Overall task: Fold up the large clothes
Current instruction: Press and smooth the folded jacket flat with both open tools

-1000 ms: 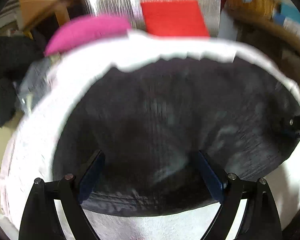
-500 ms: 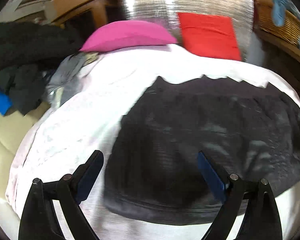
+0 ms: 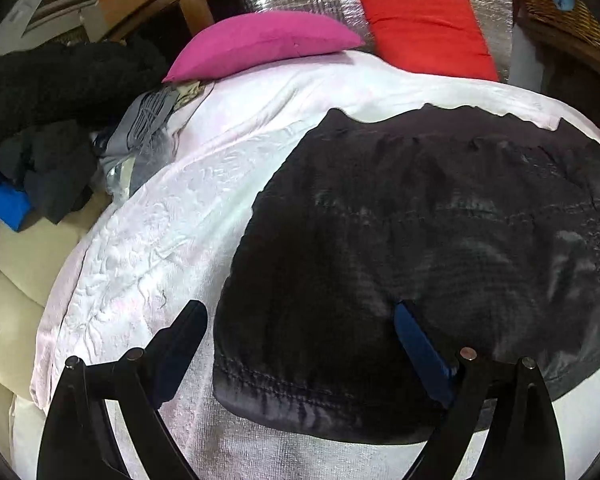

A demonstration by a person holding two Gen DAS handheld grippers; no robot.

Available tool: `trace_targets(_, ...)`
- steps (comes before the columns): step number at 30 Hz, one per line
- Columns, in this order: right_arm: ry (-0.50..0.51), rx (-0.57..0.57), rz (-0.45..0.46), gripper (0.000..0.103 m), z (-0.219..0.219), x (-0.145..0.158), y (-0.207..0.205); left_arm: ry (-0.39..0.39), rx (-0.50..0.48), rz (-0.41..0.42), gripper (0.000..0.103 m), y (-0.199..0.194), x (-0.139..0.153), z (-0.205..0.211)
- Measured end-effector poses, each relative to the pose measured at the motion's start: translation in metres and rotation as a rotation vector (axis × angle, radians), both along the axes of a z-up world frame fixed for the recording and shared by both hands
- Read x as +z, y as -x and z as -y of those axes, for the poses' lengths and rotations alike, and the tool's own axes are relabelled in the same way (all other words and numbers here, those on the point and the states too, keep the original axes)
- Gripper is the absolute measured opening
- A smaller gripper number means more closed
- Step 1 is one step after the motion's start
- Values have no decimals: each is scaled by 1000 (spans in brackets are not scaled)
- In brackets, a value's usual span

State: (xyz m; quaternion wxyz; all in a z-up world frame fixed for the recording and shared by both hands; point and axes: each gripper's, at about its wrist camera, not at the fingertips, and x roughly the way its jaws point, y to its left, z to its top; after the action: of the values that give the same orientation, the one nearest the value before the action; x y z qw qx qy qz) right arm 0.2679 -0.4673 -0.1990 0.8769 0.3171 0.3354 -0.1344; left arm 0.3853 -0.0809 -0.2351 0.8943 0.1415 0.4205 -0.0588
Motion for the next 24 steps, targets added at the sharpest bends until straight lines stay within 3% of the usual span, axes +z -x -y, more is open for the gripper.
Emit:
trace_targets(3,19,31,29,65,-10,4,-10,-23,-15,27,94,7,2,3)
trace_targets(9,-30,21,-150,65,-3,-35,-50,-38,-36,43,94,14,2,7)
trace_targets(13,15,16,-180,65,-6,-33,-59,-40,-48,46,94,13,3,6)
trace_targets(18,34,13,-165,65,-12,-30,-58,-37,-48,42,94,12,3,5)
trace_targets(24,70,56,-70,65,-31,-7,-30,-42,-48,49,94,16,3,4)
